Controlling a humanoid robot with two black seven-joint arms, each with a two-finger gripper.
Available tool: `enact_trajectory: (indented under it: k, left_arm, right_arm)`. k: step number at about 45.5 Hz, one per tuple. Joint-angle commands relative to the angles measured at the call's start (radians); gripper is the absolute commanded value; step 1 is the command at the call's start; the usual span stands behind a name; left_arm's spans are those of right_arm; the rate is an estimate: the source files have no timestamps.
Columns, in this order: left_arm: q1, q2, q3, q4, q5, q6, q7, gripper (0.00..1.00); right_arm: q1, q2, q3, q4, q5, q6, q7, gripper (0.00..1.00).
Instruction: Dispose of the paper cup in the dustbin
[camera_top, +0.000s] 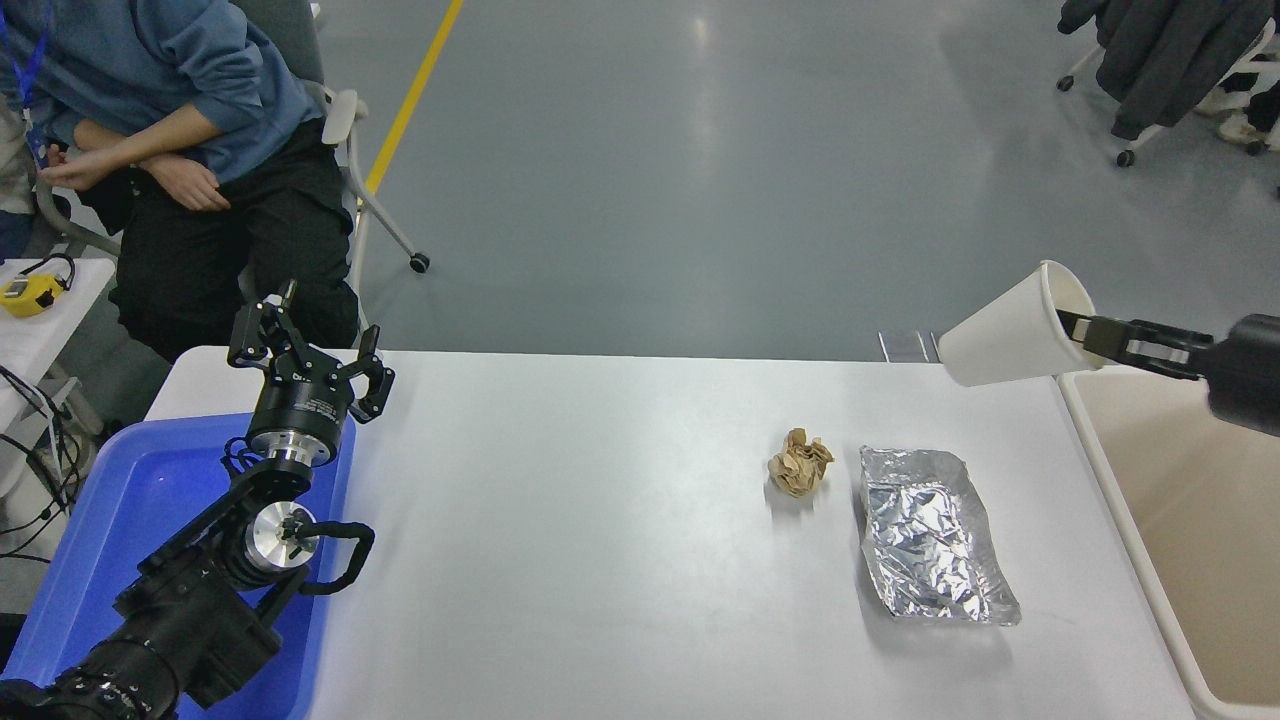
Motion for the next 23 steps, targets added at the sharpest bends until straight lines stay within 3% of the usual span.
enact_trajectory:
  k: [1,11,17,23]
  left_arm:
    - [0.0,0.0,0.0,0.0,0.0,0.0,0.0,1.0]
    - [0.0,0.0,0.0,0.0,0.0,0.001,0.0,1.0]
    - [0.0,0.001,0.0,0.0,0.0,0.001,0.0,1.0]
    - [0.0,0.001,0.0,0.0,0.0,0.001,0.0,1.0]
  right_arm:
    - [0.015,-0.124,-0.012,-0.168,0.137,0.002,0.005,0.0]
    - [-0.026,-0.131,-0.035,-0.393,0.143,-0.004,0.013,0.0]
    - [-0.164,-0.136,-0.044,-0.532,0.171,-0.035,0.028,0.0]
    - [-0.213,-0.105,-0.099,-0.632,0.238,-0.058,0.028,0.0]
